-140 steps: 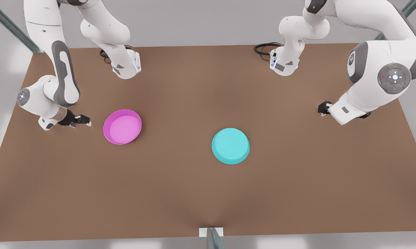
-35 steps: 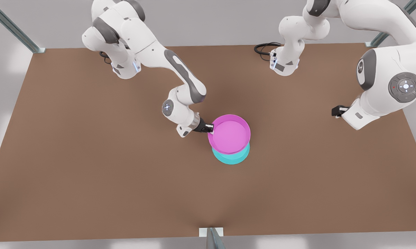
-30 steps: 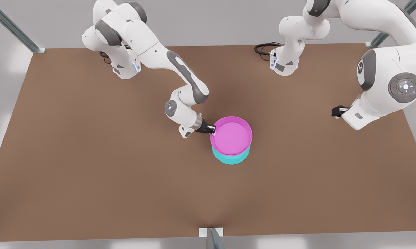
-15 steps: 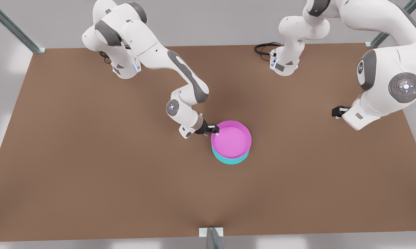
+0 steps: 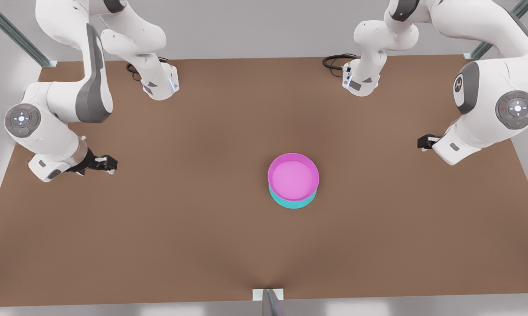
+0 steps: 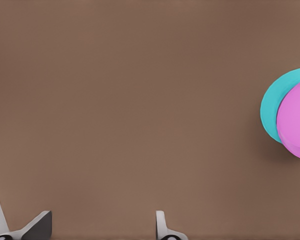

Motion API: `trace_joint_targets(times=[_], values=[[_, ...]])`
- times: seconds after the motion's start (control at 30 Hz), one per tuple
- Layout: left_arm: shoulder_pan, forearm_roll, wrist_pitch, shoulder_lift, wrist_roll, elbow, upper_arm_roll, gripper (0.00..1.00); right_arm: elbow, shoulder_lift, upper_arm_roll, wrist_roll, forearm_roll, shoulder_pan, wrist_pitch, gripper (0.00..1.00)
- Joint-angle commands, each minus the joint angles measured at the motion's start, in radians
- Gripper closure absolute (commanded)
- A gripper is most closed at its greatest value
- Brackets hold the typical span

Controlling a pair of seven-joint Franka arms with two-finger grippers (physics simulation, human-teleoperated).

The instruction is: Flip the blue plate over with the left arm, and stack the pink plate on top of the blue plate with the right arm

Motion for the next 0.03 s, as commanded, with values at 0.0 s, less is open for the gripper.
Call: trace_joint_targets(times=[0.0], values=[[0.0, 0.0, -0.002, 0.001, 0.0, 0.0, 0.0, 0.0, 0.004, 0.005, 0.001, 0.0, 0.0, -0.018, -0.003, 0.0]])
